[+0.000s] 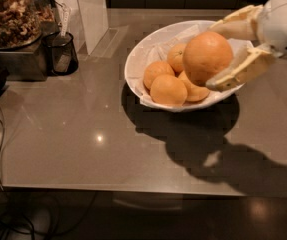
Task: Pick orange from white bowl
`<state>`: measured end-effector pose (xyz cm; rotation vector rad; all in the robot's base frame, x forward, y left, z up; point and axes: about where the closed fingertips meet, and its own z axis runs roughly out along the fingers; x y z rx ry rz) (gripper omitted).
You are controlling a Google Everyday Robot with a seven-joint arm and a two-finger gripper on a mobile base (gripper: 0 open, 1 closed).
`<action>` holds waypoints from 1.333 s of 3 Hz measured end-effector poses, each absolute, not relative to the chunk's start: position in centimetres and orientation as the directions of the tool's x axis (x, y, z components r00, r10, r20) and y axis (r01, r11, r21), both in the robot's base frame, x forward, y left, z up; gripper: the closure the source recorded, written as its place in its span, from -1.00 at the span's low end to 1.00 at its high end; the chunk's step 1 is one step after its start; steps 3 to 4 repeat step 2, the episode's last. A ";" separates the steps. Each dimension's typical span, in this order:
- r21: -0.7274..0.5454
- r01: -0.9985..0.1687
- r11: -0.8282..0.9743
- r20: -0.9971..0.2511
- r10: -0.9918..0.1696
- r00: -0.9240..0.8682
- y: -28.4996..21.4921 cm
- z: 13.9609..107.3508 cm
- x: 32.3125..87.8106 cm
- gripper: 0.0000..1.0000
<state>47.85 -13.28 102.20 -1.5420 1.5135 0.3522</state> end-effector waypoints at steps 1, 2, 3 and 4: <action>-0.453 -0.868 0.202 -0.729 -0.645 0.231 -14.4 102.7 44.8 1.00; -0.458 -0.864 0.208 -0.726 -0.649 0.228 -15.0 102.6 44.5 1.00; -0.458 -0.864 0.208 -0.726 -0.649 0.228 -15.0 102.6 44.5 1.00; -0.458 -0.864 0.208 -0.726 -0.649 0.228 -15.0 102.6 44.5 1.00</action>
Offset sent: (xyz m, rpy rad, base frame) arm -0.0271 -0.0102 0.0043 0.0004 -0.0560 -0.0267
